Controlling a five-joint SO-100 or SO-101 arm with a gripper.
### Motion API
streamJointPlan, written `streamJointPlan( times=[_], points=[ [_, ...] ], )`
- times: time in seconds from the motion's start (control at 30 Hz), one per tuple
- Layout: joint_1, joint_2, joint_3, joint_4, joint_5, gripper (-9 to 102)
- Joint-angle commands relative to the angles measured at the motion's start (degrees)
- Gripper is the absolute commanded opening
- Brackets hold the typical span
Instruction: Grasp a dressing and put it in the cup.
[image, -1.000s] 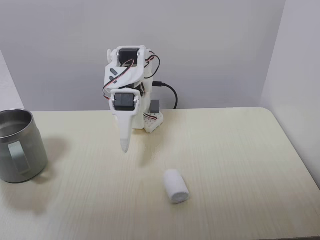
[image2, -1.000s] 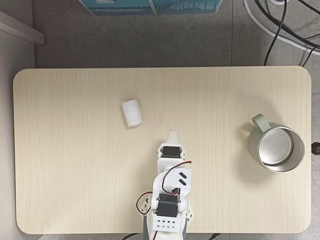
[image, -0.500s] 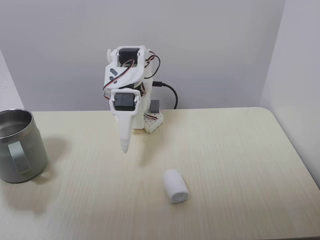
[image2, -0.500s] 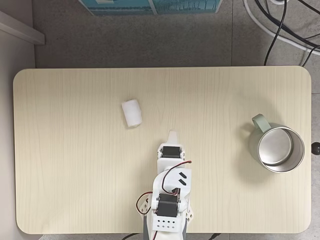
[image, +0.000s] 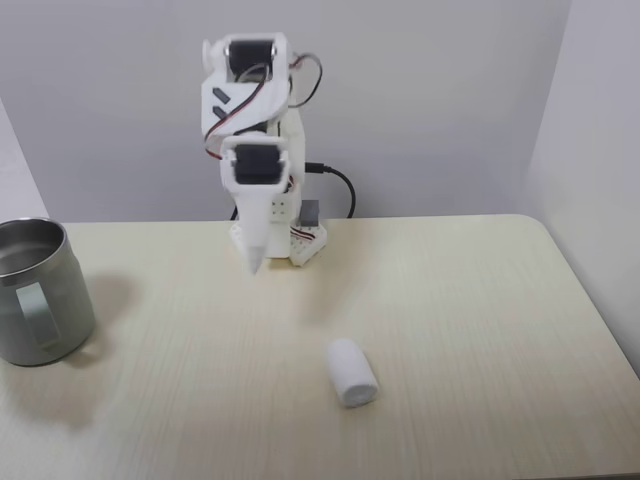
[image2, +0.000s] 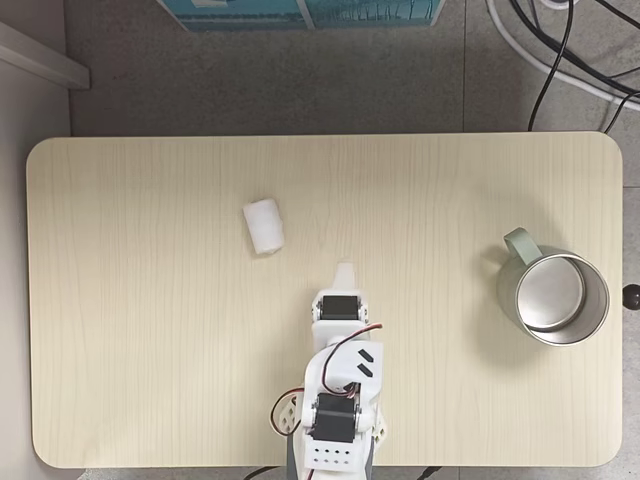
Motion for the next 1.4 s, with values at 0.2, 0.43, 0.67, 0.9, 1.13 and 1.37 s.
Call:
streamJointPlan(
  times=[0.2, 0.43, 0.67, 0.9, 1.13, 1.37],
  points=[
    [-10.7, 23.2, 19.2, 9.6, -33.0, 31],
    [-14.7, 40.6, 22.7, 9.7, -48.6, 36],
    [-15.5, 58.9, 29.7, 4.8, -51.4, 37],
    [-18.5, 69.5, 29.4, -2.4, -50.3, 37],
    [-19.5, 71.0, 27.5, -6.8, -49.0, 33],
    [-20.0, 70.6, 27.2, -7.6, -46.5, 0]
  ],
)
